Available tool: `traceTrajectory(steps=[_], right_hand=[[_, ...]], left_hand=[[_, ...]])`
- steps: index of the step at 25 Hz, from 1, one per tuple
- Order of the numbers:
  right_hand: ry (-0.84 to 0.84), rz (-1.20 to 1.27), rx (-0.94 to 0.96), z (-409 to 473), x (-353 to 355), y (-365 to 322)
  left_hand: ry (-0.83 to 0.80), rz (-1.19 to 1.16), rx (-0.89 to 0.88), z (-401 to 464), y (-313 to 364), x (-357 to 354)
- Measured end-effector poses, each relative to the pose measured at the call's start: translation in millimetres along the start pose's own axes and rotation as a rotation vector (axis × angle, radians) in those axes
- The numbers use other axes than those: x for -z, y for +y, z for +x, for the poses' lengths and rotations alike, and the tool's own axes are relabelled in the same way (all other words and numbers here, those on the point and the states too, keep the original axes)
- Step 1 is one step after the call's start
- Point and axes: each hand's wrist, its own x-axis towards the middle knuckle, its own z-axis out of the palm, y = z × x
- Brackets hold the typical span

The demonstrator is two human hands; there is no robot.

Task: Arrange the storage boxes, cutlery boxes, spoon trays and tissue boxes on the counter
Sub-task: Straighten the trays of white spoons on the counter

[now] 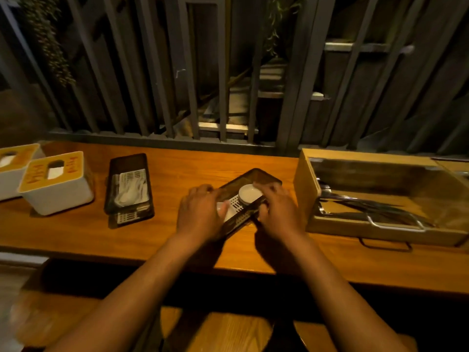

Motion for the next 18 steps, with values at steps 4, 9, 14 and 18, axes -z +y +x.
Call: traceTrajectory(steps=[4, 9, 14, 18], right_hand=[[-0.227, -0.175, -0.043, 44, 13, 28], [-0.054, -0.374, -0.051, 1, -19, 20], [0.029, -0.523, -0.144, -18, -21, 13], [0.015, -0.565, -0.185, -19, -17, 20]], left_hand=[[0.028, 0.170, -0.207, -27, 16, -22], [-0.002, 0.105, -0.192, 11, -27, -26], [-0.080, -0.110, -0.177, 38, -19, -43], [-0.072, -0.106, -0.192, 40, -4, -53]])
